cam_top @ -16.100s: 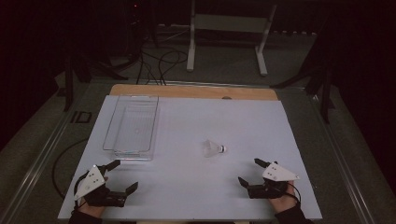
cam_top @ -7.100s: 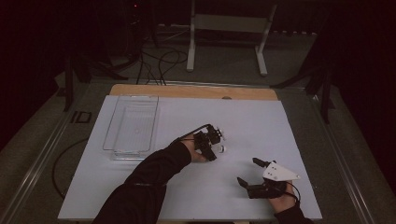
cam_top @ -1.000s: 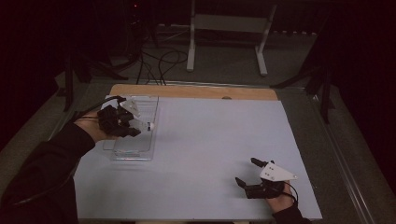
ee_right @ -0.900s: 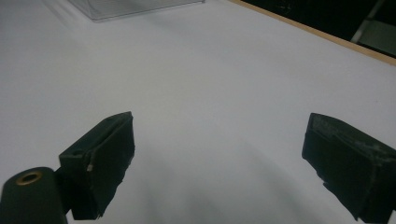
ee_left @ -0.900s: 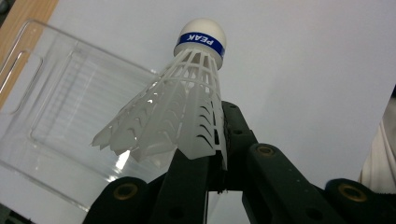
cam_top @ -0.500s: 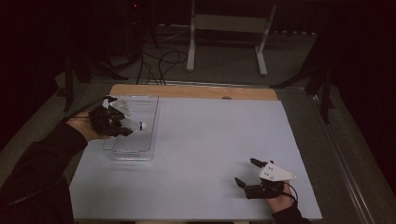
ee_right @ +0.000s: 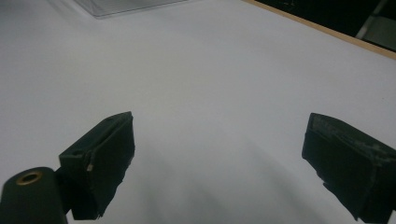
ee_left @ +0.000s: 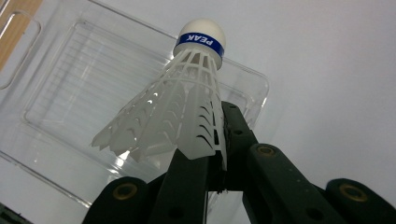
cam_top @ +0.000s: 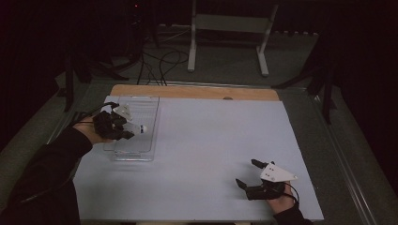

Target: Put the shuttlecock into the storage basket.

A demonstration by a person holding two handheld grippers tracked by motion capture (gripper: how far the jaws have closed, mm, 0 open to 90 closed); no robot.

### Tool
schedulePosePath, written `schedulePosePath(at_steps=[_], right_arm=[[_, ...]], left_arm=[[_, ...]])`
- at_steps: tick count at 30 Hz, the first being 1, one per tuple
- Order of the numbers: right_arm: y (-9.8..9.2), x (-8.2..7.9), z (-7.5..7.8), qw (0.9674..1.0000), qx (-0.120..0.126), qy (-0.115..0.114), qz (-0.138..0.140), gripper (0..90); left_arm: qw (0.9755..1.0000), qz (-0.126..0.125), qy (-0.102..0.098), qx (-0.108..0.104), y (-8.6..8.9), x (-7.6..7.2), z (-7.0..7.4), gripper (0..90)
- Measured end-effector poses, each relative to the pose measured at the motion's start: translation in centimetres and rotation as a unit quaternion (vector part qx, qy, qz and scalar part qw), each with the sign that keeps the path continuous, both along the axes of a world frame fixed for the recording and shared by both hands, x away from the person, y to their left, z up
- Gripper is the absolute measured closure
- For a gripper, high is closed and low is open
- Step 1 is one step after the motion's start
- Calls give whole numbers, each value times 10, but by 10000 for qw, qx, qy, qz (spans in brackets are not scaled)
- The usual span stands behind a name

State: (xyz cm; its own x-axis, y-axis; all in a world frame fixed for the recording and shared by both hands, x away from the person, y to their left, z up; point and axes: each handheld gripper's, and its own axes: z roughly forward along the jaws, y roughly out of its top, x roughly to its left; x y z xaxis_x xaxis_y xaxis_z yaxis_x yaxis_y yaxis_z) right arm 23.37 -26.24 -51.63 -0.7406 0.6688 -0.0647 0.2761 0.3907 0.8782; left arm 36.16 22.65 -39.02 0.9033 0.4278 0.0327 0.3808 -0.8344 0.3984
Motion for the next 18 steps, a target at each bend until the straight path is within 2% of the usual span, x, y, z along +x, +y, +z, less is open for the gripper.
schedulePosePath(at_steps=[2, 7, 18], right_arm=[[0, 0, 0, 10000, -1, -4, 5, 94], [-1, 0, 0, 10000, 1, 11, 5, 94], [-1, 0, 0, 10000, 1, 20, 12, 94]], left_arm=[[10000, 9, 55, 1, -1, 1, -5, 897], [10000, 13, 13, 41, -1, 4, -14, 897], [9996, 86, 234, 142, -3, 10, -34, 897]])
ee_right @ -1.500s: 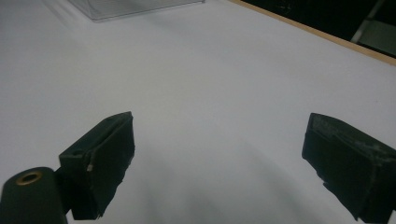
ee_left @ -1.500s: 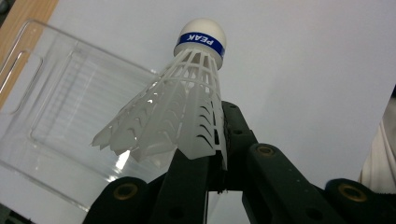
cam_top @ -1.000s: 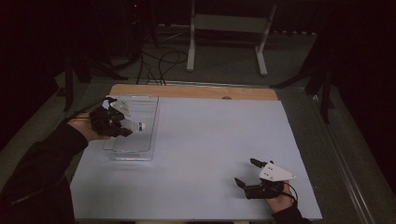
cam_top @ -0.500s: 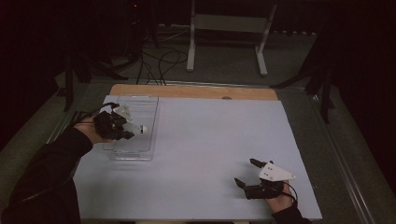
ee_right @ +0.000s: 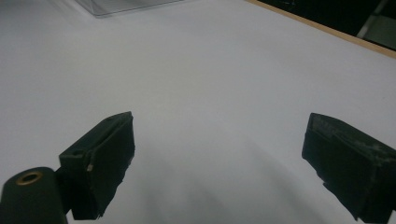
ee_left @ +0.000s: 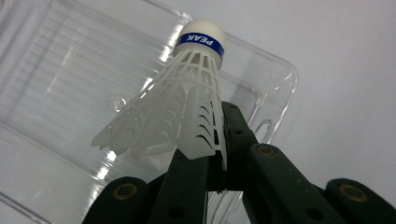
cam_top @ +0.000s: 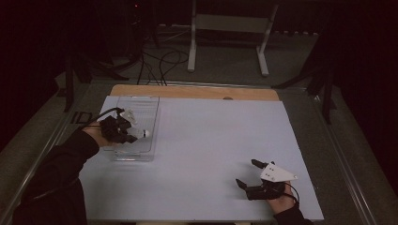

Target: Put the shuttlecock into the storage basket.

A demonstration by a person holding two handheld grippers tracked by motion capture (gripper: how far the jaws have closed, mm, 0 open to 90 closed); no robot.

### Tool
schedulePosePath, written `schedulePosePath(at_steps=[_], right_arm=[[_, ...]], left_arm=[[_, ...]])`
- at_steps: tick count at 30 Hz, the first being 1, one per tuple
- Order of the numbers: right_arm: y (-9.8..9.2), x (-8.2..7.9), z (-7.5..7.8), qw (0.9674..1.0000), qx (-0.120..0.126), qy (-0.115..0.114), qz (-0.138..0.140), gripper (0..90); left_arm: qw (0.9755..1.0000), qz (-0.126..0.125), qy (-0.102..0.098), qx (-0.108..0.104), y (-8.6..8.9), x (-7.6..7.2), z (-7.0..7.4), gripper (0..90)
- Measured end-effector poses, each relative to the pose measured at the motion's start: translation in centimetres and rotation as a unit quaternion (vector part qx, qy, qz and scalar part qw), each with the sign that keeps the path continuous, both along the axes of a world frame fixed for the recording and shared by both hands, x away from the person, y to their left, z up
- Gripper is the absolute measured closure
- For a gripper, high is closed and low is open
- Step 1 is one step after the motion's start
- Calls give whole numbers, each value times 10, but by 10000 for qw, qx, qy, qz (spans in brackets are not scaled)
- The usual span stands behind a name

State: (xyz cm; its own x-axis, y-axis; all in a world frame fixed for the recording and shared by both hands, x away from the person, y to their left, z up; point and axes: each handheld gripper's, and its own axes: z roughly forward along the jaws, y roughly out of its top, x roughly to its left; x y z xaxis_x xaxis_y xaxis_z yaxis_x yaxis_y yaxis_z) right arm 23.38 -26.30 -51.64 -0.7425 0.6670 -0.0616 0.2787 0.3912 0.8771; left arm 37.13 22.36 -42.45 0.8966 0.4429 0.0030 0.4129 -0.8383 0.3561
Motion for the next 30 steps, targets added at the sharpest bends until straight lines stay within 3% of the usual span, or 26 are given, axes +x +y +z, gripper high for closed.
schedulePosePath(at_steps=[7, 18, 30], right_arm=[[0, 0, 0, 10000, -2, 6, 4, 94], [-1, 0, 0, 10000, -22, 11, -5, 94], [0, 1, -1, 10000, -56, 20, 1, 95]], left_arm=[[9999, 29, 119, 17, -1, 3, -9, 897], [9990, -120, 377, 186, -9, 6, -19, 896], [9986, 197, 450, 191, -13, 10, -26, 837]])
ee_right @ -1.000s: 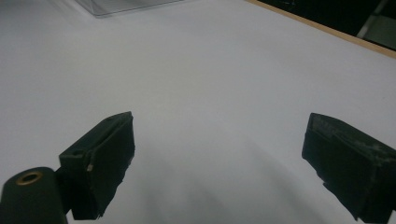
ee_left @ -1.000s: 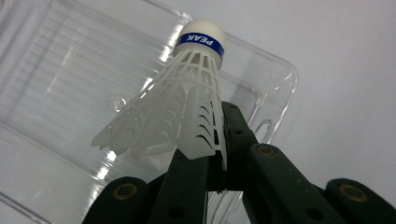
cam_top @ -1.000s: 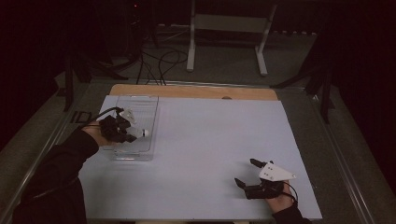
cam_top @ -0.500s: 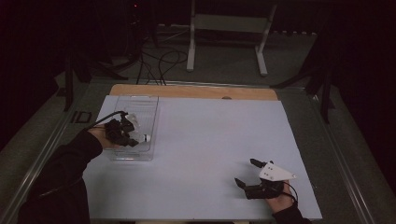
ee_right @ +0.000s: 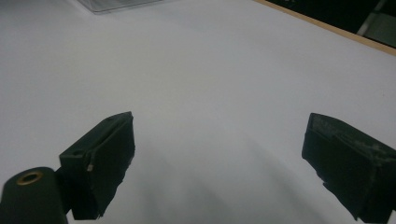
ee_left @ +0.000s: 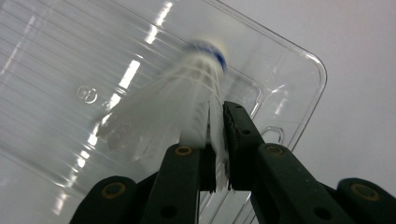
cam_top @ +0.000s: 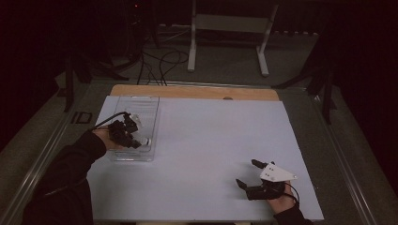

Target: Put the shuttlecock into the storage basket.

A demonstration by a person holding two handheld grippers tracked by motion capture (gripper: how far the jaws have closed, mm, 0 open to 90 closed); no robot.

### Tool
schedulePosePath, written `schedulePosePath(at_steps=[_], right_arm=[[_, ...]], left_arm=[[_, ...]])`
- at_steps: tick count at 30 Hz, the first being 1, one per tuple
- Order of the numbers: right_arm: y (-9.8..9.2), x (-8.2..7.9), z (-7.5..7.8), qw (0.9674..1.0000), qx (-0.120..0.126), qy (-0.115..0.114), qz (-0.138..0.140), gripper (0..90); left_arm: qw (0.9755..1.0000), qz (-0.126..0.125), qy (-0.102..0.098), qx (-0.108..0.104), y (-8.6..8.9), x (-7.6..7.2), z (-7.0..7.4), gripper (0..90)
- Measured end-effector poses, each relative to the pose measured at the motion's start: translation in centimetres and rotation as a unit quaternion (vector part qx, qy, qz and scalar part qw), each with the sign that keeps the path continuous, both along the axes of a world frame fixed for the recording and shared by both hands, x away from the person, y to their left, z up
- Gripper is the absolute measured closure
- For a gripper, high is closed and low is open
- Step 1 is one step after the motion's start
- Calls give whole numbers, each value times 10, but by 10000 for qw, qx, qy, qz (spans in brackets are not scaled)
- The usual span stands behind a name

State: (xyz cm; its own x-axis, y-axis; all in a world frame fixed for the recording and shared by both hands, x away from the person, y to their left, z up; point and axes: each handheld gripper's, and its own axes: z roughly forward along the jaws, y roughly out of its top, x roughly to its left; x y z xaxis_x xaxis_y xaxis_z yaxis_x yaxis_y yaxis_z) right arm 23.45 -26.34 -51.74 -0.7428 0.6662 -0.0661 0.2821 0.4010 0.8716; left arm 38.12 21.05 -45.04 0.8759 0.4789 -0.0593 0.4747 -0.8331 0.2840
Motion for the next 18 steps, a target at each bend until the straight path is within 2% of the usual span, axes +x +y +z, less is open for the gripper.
schedulePosePath(at_steps=[2, 4, 6, 9, 13, 14, 16, 18], right_arm=[[0, 0, 0, 10000, 1, 5, 2, 95], [0, 0, 0, 10000, 3, 18, 8, 95], [0, 0, 0, 10000, -2, 17, 7, 95], [0, 0, 0, 10000, -10, 18, -5, 95], [0, 0, 0, 10000, -11, 17, 2, 95], [0, 0, 0, 10000, -7, 16, 1, 95], [0, 0, 0, 10000, -10, 18, -1, 95], [0, 0, 0, 10000, -9, 17, 0, 95]], left_arm=[[9999, 142, -6, 37, -1, 1, -1, 751], [9991, 389, -76, 171, -2, 3, 0, 601], [9976, 641, -189, 203, -1, 4, 1, 463], [9949, 957, -191, 260, 0, 8, 3, 281], [9908, 1314, -214, 228, 2, 10, 7, 150], [9908, 1331, -166, 162, 2, 10, 7, 138], [9917, 1278, -94, 124, 3, 9, 8, 29], [9925, 1209, -96, 145, 2, 8, 9, 20]])
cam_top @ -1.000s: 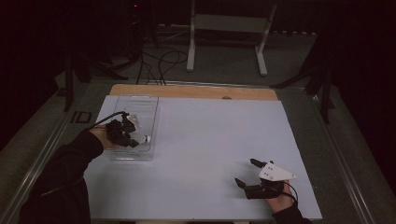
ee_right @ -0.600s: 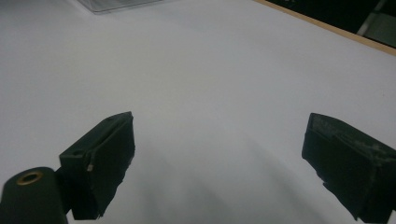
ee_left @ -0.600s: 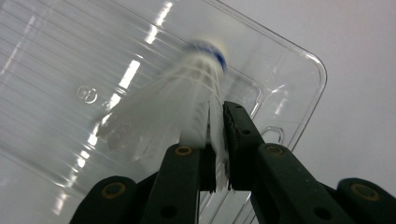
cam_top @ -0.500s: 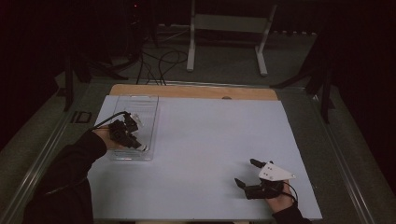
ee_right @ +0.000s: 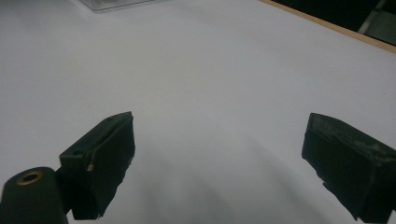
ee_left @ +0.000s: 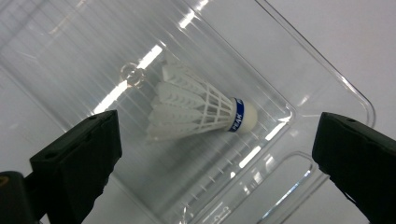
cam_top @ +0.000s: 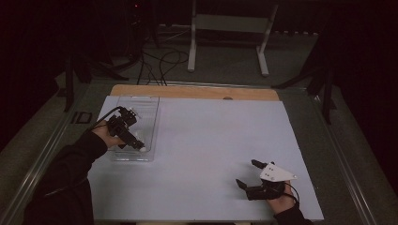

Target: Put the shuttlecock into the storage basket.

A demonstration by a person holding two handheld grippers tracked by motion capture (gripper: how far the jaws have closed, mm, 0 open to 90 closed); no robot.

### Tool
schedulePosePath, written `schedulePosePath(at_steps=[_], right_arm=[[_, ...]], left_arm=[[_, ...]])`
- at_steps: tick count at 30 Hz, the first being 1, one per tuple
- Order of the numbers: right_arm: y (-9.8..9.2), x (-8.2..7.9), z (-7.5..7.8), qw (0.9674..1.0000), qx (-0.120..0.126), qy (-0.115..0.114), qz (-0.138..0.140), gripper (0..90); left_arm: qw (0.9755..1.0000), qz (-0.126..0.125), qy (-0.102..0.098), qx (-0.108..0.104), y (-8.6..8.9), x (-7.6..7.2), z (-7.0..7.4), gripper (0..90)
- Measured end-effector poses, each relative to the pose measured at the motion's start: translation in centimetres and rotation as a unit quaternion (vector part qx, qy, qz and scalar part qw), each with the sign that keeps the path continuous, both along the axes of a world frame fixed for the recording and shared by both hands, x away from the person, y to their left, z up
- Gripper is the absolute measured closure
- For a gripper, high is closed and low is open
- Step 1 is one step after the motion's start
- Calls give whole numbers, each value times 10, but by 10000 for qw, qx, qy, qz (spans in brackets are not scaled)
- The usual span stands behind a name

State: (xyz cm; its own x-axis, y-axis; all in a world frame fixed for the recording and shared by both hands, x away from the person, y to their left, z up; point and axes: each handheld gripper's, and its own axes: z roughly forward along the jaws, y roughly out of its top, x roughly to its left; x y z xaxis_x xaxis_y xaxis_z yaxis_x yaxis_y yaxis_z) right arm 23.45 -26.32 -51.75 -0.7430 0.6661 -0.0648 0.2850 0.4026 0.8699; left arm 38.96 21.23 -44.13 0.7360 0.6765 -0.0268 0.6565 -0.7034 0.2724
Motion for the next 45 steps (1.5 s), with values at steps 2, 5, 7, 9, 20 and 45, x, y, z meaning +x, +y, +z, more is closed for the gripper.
schedulePosePath(at_steps=[2, 5, 7, 9, 20, 45], right_arm=[[0, 0, 0, 10000, 9, 6, 1, 95], [0, 0, 0, 10000, 3, 16, 6, 95], [0, 0, 0, 10000, 6, 6, 10, 95], [0, 0, 0, 10000, 12, 19, 6, 95], [0, 0, 0, 10000, 14, 47, 4, 95], [1, 1, -1, 10000, 1, 45, 11, 95]], left_arm=[[10000, -12, -15, -59, -1, 0, 2, 8], [9999, 4, -61, -160, -1, -1, 6, 1], [9998, -3, -84, -197, -2, -2, 10, 1], [9996, -19, -104, -264, -4, -3, 13, 1], [9988, -50, -138, -473, -12, -7, 25, 1], [9950, -509, -453, -736, -49, -22, 45, 1]])
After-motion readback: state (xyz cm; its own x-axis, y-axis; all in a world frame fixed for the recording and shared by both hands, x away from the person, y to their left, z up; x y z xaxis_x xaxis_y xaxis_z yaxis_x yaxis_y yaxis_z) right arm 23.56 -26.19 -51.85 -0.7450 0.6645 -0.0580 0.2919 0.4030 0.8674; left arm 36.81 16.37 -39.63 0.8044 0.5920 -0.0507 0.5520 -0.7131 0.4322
